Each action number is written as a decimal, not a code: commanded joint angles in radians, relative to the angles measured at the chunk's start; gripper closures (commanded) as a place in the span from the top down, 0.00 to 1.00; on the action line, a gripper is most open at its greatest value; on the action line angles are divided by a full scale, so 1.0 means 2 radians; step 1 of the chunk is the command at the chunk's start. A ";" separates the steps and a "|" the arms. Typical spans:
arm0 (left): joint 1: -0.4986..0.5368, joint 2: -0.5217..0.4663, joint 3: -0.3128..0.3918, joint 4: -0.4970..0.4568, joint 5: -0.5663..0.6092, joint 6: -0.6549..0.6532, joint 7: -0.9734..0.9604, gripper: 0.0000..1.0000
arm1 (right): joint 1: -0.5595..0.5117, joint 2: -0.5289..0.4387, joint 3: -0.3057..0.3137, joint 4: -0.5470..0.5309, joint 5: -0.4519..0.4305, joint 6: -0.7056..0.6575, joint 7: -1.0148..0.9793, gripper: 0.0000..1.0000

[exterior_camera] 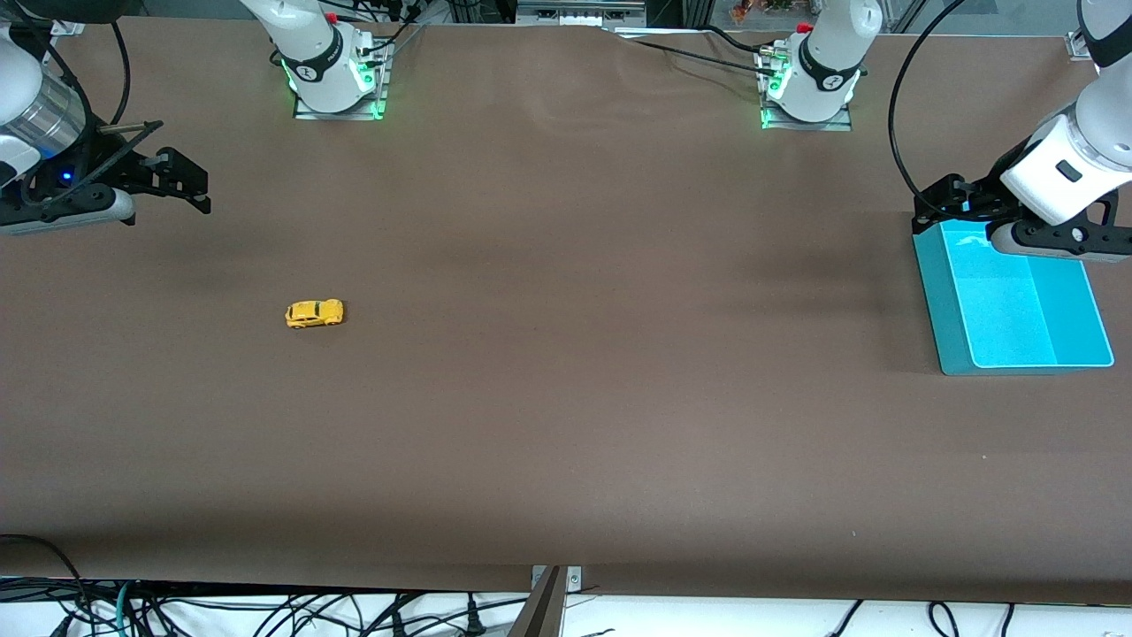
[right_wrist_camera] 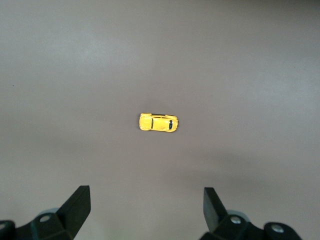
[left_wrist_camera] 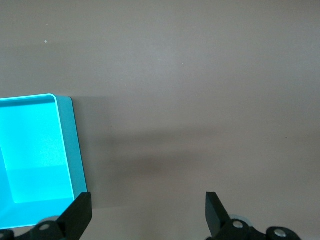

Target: Wind and store yellow beetle car

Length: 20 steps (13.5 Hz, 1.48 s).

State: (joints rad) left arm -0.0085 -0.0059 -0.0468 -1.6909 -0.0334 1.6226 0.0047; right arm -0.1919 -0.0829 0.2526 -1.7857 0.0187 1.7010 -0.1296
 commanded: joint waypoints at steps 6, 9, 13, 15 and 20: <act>0.001 0.005 -0.003 0.013 0.007 -0.011 -0.002 1.00 | 0.007 0.004 -0.006 0.013 0.008 -0.019 0.005 1.00; -0.004 0.008 -0.005 0.019 0.008 -0.009 -0.004 1.00 | 0.007 0.002 -0.007 0.009 0.008 -0.020 -0.005 1.00; -0.003 0.014 -0.005 0.029 0.007 -0.011 0.002 1.00 | 0.007 0.000 -0.007 0.008 0.008 -0.021 -0.006 1.00; -0.003 0.014 -0.006 0.029 0.007 -0.011 -0.002 1.00 | 0.007 0.000 -0.007 0.007 0.007 -0.021 -0.007 1.00; -0.003 0.014 -0.006 0.029 0.007 -0.013 0.002 1.00 | 0.007 -0.001 -0.007 0.005 0.007 -0.022 -0.007 1.00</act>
State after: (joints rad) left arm -0.0123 0.0053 -0.0560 -1.6715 -0.0334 1.6226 0.0047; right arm -0.1897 -0.0829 0.2518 -1.7854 0.0195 1.6745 -0.1290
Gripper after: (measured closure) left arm 0.000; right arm 0.000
